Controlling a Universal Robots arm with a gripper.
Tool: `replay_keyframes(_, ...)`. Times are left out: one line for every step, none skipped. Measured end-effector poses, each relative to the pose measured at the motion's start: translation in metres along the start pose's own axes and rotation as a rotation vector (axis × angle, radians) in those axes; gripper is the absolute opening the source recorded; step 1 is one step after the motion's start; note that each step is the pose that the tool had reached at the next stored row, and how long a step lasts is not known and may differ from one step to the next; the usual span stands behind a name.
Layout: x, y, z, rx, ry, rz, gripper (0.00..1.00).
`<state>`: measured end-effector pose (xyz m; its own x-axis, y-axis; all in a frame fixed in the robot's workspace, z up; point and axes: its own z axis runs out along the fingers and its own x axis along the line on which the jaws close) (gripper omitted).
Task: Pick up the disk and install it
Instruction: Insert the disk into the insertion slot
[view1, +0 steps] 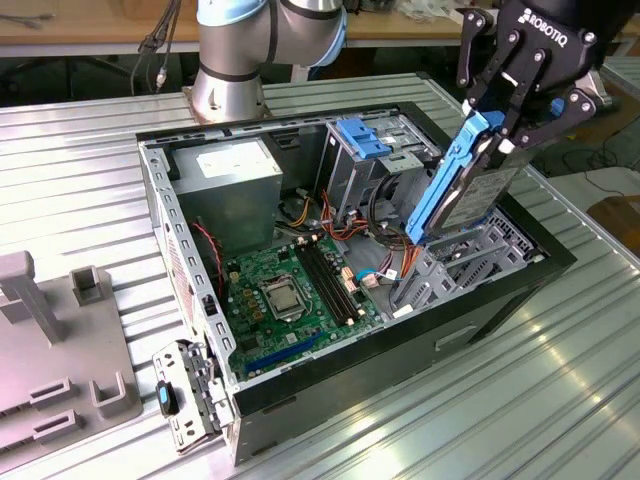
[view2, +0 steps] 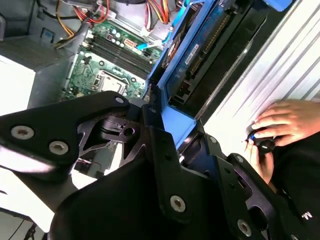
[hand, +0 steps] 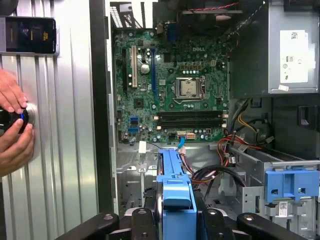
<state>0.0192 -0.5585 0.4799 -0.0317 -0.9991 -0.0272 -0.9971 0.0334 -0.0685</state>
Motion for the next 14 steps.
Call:
replay_keyframes(0.0053, -0.0004, 0.0005, 0.0000, 0.0000, 0.000, 0.37)
replay_keyframes(0.0086, -0.0007, 0.0008, -0.0001, 0.0003, 0.000, 0.37)
replay_keyframes(0.0117, -0.0017, 0.0015, 0.0000, 0.0001, 0.000, 0.37)
replay_keyframes(0.0123, -0.0035, 0.0021, -0.0001, 0.0000, 0.000, 0.37)
replay_keyframes(0.0123, -0.0093, 0.0030, -0.0008, 0.0002, 0.000, 0.37)
replay_keyframes(0.0122, -0.0156, 0.0042, -0.0014, 0.0003, 0.000, 0.37)
replay_keyframes(0.0121, -0.0189, 0.0050, -0.0016, 0.0002, 0.000, 0.37)
replay_keyframes(0.0120, -0.0245, 0.0059, -0.0019, 0.0002, 0.000, 0.37)
replay_keyframes(0.0118, -0.0309, 0.0072, -0.0021, 0.0002, 0.000, 0.37)
replay_keyframes(0.0117, -0.0322, 0.0077, -0.0022, 0.0003, 0.000, 0.37)
replay_keyframes(0.0117, -0.0325, 0.0083, -0.0022, 0.0003, -0.001, 0.37)
replay_keyframes(0.0118, -0.0330, 0.0098, -0.0022, -0.0001, -0.005, 0.37)
replay_keyframes(0.0118, -0.0339, 0.0126, -0.0024, -0.0003, -0.009, 0.37)
replay_keyframes(0.0118, -0.0344, 0.0141, -0.0024, -0.0004, -0.009, 0.37)
